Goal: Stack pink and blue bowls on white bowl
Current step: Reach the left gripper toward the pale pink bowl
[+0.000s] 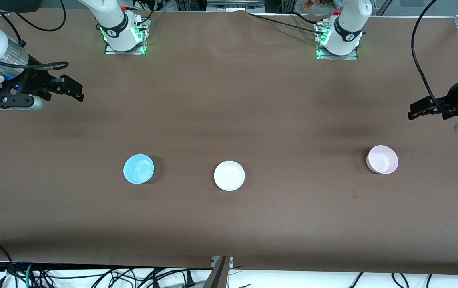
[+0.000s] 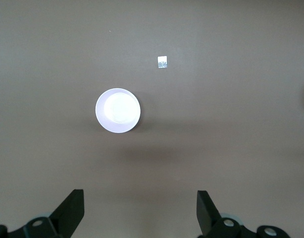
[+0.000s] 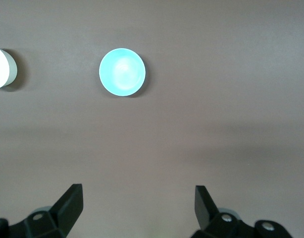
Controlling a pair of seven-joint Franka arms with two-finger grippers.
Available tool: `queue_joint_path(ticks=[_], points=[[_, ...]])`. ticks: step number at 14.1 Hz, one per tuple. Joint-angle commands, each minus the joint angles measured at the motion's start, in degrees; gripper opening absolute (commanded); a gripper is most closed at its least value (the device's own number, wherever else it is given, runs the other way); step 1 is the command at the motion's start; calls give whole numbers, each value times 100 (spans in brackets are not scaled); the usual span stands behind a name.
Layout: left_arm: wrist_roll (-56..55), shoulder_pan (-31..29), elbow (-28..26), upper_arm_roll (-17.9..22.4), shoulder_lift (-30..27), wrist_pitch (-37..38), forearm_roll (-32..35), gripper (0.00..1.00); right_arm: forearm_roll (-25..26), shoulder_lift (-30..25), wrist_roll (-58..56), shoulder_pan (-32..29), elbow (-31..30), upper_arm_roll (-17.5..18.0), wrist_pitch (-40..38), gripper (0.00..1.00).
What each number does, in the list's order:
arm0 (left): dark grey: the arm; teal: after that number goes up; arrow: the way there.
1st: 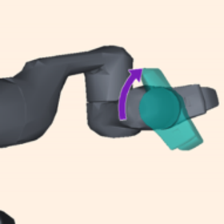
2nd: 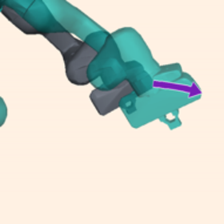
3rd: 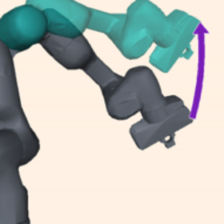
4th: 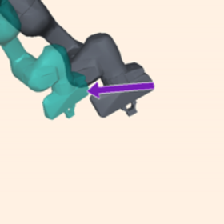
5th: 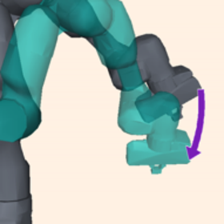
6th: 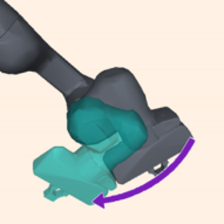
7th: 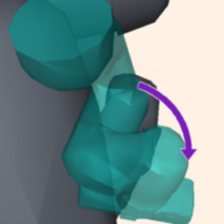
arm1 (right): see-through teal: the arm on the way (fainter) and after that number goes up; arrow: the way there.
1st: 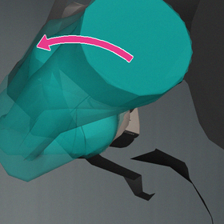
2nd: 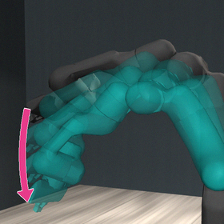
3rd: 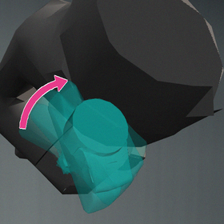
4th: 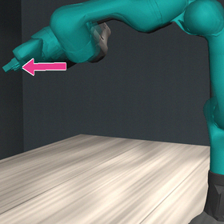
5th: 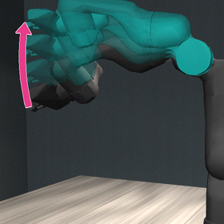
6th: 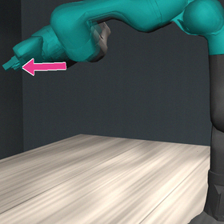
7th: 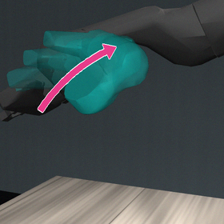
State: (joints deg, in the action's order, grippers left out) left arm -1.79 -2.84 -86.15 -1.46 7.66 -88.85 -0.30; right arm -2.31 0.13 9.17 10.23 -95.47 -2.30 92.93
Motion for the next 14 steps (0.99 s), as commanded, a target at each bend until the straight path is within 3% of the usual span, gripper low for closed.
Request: queue_joint_path(ticks=[1,6,8,10,14], points=[[99,3,-95,-21,-125,35,136,100,20,-21,-47,-13,55,2,-30,100],[170,-67,-139,57,-107,26,101,100,11,-13,-56,-13,64,2,40,100],[187,-103,-157,381,155,-53,101,100,11,-4,-56,-13,72,2,172,100],[205,-120,-262,829,611,-464,83,100,-16,-4,-47,-13,72,10,199,100],[547,-375,-806,919,1122,-1571,-188,100,2,-4,-56,-12,72,19,410,100]])
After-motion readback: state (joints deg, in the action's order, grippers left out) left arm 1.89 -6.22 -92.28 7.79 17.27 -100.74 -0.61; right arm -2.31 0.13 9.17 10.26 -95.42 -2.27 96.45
